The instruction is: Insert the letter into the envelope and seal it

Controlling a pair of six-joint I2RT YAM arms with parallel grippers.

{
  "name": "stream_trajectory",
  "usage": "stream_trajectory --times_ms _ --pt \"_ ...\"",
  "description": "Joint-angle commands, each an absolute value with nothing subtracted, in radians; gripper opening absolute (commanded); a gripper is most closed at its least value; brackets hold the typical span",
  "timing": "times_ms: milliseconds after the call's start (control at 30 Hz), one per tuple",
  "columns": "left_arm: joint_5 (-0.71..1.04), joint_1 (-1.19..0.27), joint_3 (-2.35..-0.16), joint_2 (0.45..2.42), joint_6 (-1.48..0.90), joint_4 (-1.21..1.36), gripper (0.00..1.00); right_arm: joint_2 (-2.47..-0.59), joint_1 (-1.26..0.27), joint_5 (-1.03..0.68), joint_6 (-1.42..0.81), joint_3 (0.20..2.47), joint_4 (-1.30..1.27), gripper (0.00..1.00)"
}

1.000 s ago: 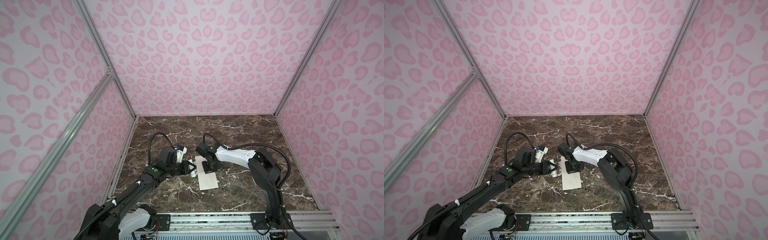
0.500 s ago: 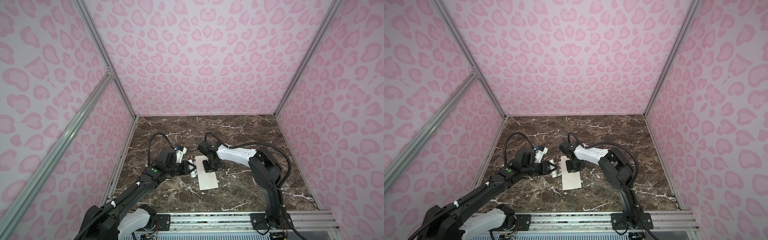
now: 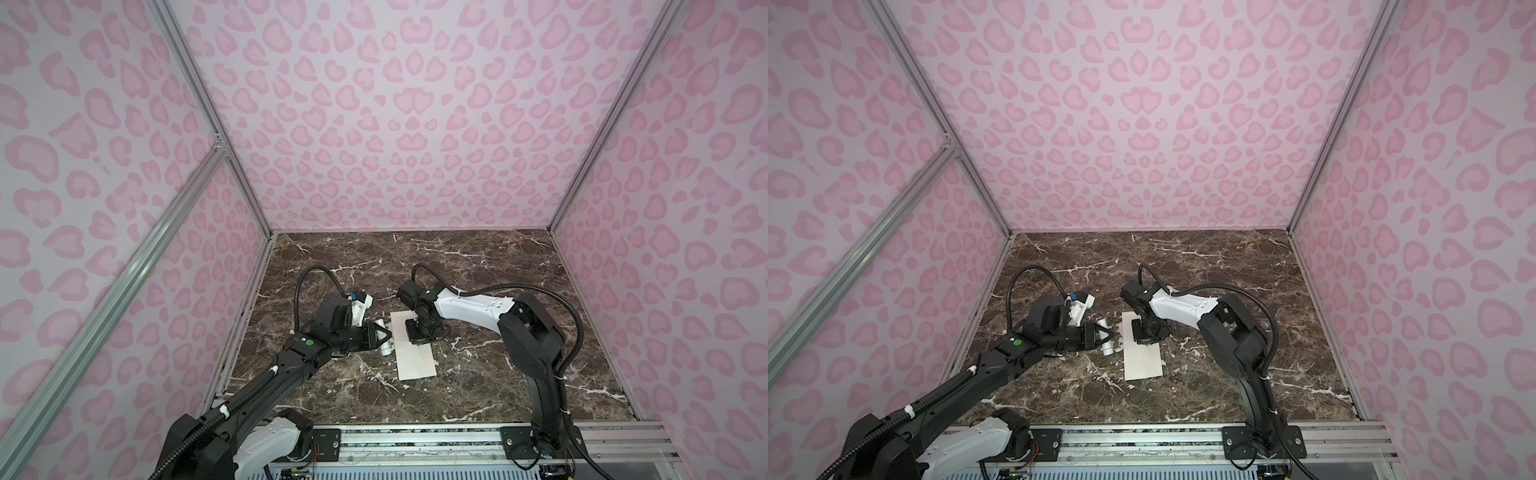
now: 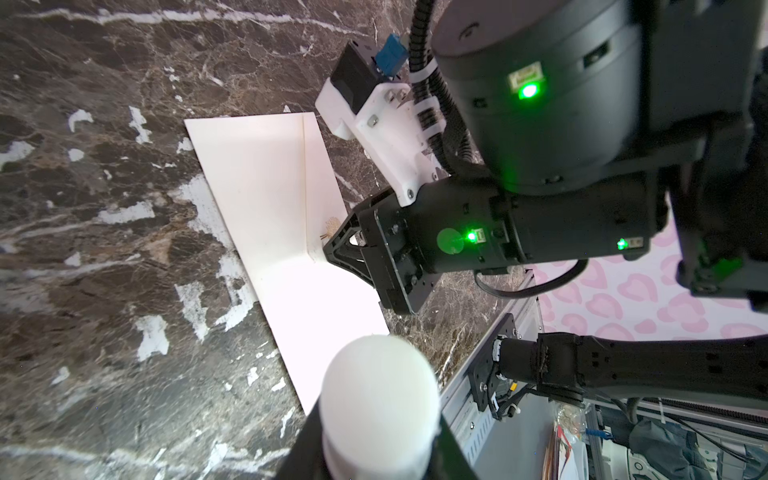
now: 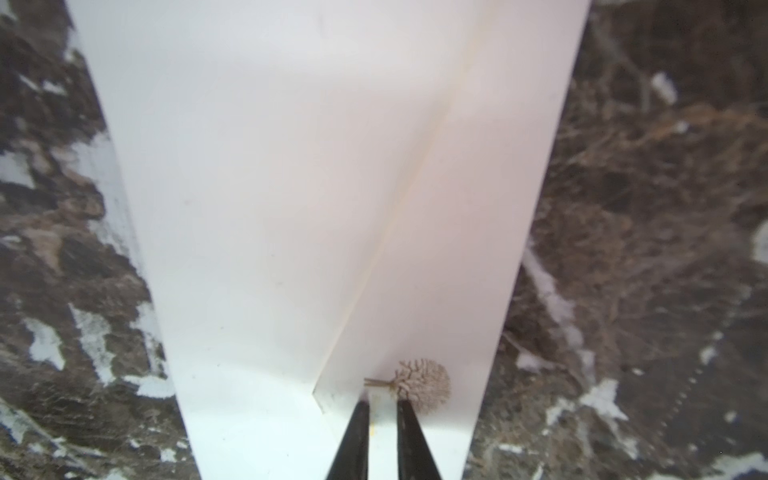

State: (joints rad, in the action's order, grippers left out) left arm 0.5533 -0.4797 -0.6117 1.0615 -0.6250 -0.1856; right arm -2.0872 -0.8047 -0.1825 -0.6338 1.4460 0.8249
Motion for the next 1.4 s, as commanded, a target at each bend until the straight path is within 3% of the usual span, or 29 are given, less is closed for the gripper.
stream_trajectory --times_ms 0,367,567,800,900,1100,1367 --pt "0.549 -0.479 -0.609 1.054 -0.61 -0.188 0.05 -2.168 -0.813 -0.18 -0.634 1.396 0.753 0.21" --pt "0.548 -0.479 -0.616 1.043 -0.608 -0.196 0.05 -2.18 -0.818 -0.172 -0.632 1.408 0.761 0.26" --pt "0.55 -0.479 -0.617 1.046 -0.606 -0.196 0.05 -2.175 -0.81 -0.17 -0.632 1.404 0.76 0.07" --pt "0.551 -0.479 -0.612 1.045 -0.607 -0.192 0.05 -2.185 -0.807 -0.186 -0.631 1.42 0.759 0.01" --pt "0.552 -0.479 -0.614 1.045 -0.606 -0.193 0.05 -2.19 -0.805 -0.192 -0.64 1.428 0.759 0.03" --pt "0.553 -0.479 -0.613 1.046 -0.606 -0.192 0.05 -2.204 -0.804 -0.197 -0.654 1.451 0.771 0.17" --pt "0.555 -0.479 -0.611 1.042 -0.606 -0.191 0.05 -2.218 -0.805 -0.201 -0.659 1.464 0.774 0.22"
